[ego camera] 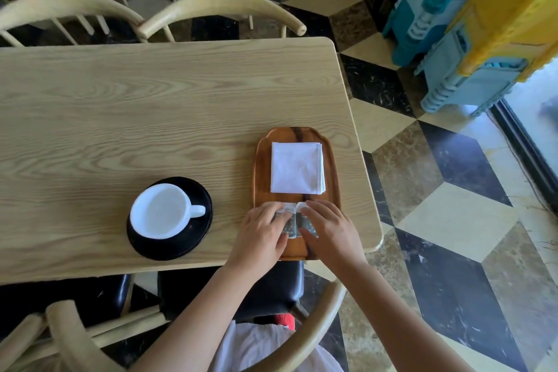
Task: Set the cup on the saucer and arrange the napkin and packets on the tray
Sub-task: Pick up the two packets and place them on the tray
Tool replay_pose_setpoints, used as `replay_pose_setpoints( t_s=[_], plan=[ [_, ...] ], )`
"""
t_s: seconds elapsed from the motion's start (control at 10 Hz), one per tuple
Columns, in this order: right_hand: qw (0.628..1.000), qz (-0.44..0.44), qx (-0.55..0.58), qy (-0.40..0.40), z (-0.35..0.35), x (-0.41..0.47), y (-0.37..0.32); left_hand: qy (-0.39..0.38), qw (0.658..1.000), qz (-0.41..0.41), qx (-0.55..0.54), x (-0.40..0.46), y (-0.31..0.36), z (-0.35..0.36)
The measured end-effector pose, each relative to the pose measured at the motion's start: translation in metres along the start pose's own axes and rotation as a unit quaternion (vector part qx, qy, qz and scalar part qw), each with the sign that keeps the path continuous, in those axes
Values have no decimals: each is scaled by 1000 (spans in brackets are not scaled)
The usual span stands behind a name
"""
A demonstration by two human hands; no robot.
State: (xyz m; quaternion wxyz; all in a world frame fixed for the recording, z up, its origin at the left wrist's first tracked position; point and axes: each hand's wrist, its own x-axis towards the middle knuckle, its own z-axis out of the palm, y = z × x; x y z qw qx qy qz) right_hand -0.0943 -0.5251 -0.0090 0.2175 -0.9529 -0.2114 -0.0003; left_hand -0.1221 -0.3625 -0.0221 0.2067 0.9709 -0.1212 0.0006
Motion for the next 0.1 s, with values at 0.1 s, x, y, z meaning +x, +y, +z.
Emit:
replay_pose_setpoints(
  t_s=[0.1],
  plan=[
    [1000,5,-11,-18,-10,6,-5,4,1000,-3,5,2,1,-10]
  ],
)
